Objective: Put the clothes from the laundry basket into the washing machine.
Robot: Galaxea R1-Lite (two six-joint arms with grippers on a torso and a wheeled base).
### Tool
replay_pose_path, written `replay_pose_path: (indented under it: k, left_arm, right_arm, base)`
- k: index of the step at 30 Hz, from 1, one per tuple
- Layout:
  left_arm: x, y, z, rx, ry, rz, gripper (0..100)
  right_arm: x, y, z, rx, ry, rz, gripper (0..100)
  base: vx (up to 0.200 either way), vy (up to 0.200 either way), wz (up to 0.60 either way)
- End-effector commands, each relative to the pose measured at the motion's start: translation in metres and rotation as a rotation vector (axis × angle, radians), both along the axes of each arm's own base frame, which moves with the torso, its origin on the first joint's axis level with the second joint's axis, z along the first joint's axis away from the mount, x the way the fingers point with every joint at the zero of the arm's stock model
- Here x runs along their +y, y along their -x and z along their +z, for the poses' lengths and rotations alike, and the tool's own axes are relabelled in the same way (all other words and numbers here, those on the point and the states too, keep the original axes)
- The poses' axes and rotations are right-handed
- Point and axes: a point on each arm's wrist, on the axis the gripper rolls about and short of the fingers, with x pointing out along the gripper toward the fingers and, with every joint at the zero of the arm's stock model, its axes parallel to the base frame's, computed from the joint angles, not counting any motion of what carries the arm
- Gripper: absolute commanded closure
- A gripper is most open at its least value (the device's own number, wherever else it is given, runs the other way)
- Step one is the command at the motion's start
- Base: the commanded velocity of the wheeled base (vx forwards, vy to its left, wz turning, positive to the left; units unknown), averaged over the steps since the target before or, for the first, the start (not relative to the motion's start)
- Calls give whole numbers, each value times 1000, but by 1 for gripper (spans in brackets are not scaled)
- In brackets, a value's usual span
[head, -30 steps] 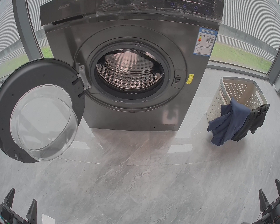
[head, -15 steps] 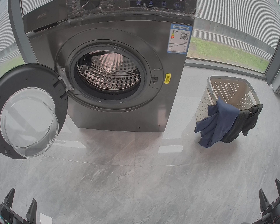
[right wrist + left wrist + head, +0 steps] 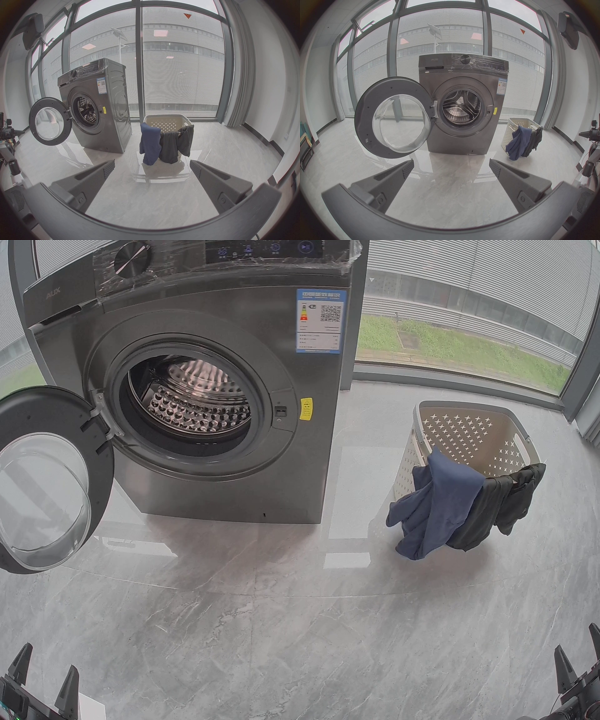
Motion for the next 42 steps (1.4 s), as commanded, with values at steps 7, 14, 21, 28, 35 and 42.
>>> replay_pose_path:
  k: [7,14,21,28,35,42]
  left_arm:
    - [0,-1,-5,8,-3,-3,0]
    - [0,-1,-5,8,5,3,0]
    - [0,-1,-5,8,5,3,0]
    - [0,-1,-5,8,14,6,0]
    - [0,-1,-5,8,11,4,0]
    - [0,0,-5,6,17,6,0]
  right_arm:
    - [0,0,-5,6,-2,-3,0]
    - [0,0,-5,6,-2,-4,0]
    - [0,0,-5,6,-2,-3,0]
    - [0,0,-5,6,-2,-4,0]
    - [0,0,-5,6,0,-3,0]
    - [0,0,-5,7,0,-3,0]
  base:
    - [200,0,-171]
    - [200,0,0]
    - [200,0,0]
    - [29,0,0]
    - [0,-200,0]
    - [0,-200,-86]
